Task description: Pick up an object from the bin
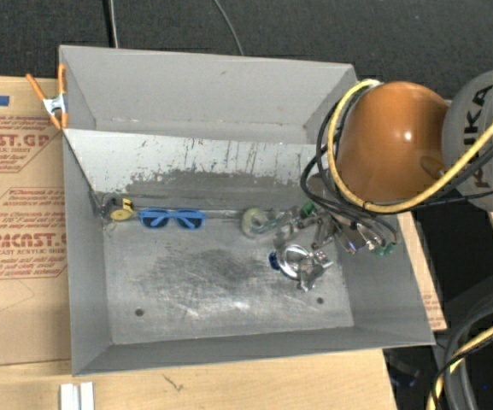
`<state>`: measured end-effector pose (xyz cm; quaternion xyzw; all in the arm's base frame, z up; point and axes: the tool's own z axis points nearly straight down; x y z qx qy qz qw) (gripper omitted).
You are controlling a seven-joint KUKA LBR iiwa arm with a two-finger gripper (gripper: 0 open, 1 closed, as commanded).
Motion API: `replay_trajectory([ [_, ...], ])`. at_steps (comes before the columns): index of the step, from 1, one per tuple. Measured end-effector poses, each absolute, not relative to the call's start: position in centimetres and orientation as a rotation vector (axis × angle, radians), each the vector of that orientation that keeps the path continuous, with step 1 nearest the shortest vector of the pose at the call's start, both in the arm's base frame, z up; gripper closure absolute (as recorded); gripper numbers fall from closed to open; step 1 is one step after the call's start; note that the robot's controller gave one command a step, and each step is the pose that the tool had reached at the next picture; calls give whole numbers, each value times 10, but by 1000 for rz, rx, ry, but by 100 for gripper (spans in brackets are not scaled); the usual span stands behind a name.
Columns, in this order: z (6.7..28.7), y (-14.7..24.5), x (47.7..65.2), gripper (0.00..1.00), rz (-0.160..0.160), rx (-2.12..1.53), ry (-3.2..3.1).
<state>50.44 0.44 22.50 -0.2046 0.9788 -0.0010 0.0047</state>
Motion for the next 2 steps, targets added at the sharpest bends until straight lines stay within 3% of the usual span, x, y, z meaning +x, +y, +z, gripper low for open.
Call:
replay_trajectory([
  [1,101,32,524,100,6,-774,3050],
  [2,220,50,524,100,-1,-789,3031],
])
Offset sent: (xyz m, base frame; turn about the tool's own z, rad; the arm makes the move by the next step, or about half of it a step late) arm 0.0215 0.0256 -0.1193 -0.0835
